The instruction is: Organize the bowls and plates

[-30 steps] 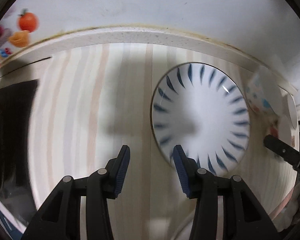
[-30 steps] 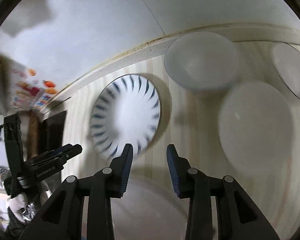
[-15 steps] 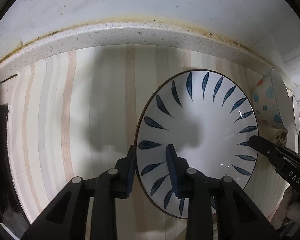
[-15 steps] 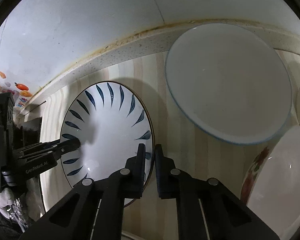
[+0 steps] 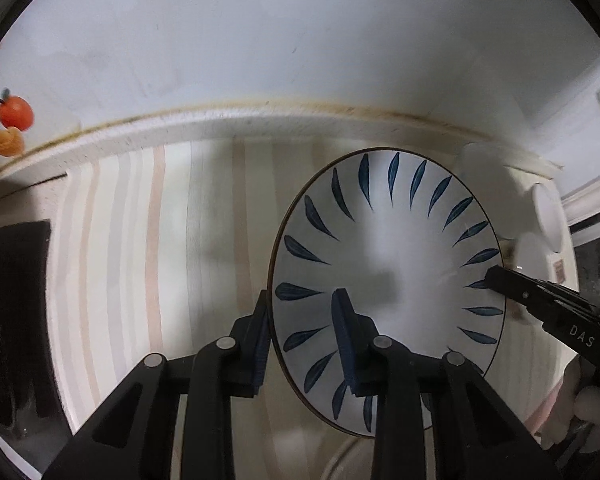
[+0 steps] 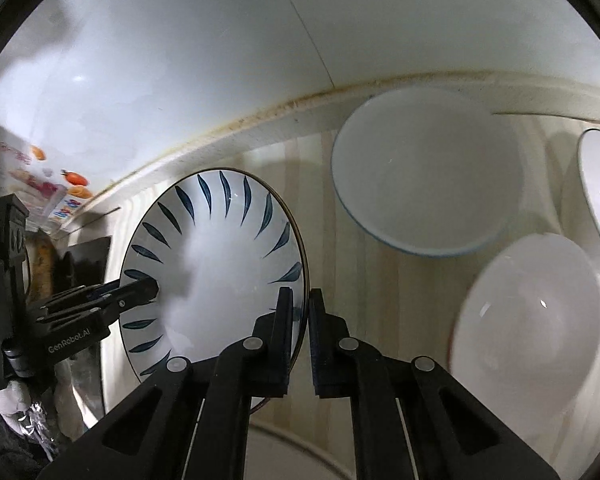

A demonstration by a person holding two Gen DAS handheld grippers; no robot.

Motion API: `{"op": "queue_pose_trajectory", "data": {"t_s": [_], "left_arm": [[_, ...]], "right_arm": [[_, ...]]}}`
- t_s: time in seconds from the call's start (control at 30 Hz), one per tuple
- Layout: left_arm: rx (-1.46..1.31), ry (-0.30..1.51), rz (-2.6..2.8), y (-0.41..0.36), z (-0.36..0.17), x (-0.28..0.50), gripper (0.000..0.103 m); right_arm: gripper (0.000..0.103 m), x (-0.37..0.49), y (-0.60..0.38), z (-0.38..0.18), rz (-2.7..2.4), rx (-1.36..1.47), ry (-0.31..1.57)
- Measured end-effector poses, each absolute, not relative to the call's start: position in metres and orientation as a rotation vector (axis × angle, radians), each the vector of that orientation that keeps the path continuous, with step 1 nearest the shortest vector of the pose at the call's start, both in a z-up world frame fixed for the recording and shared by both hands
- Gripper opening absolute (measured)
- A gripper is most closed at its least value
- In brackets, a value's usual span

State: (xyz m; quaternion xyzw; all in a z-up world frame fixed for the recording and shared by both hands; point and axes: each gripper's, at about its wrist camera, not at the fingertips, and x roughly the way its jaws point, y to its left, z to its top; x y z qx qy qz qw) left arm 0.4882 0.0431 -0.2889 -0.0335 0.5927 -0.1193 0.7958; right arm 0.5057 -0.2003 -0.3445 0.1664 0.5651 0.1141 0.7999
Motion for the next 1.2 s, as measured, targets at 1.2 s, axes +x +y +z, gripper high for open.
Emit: {"op": "queue_pose_trajectory", "data": {"t_s": [1.2], "left_arm": [[-0.012,1.376,-0.238,0.011,-0.316,0.324,0.027]], "right_arm": [[0.009,0.317,-0.217,-0.350,0.298,0.344,1.297]]}}
